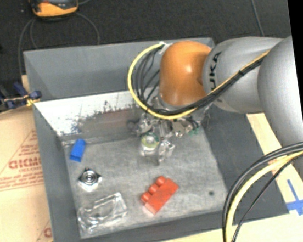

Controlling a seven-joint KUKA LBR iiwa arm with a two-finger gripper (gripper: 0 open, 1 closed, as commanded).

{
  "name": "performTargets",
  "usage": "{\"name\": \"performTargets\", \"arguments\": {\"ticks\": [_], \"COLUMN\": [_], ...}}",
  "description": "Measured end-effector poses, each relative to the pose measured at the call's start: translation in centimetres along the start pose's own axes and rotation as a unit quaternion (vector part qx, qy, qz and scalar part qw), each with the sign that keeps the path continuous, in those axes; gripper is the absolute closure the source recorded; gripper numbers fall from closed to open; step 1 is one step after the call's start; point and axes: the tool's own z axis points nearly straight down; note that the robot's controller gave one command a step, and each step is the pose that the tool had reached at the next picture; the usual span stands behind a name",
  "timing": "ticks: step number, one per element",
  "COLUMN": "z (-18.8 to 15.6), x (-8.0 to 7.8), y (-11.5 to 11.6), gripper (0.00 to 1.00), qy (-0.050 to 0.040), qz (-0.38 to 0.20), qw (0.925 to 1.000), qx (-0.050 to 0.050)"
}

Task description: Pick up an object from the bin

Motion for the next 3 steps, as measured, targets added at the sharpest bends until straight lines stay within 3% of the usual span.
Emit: {"name": "performTargets", "arguments": {"ticks": [1, 2, 3], "z": [0.2, -13.1, -14.4], "x": [0.0, -1.0, 3.2], "y": [0.0, 1.2, -2.1], "gripper": [1.00, 1.00, 1.00], "qy": [-0.0012, -0.0039, 0.0017], "qz": [0.002, 0.014, -0.061], "qw": [1.0000, 0.9999, 0.9981], "qx": [-0.001, 0.002, 0.002]}}
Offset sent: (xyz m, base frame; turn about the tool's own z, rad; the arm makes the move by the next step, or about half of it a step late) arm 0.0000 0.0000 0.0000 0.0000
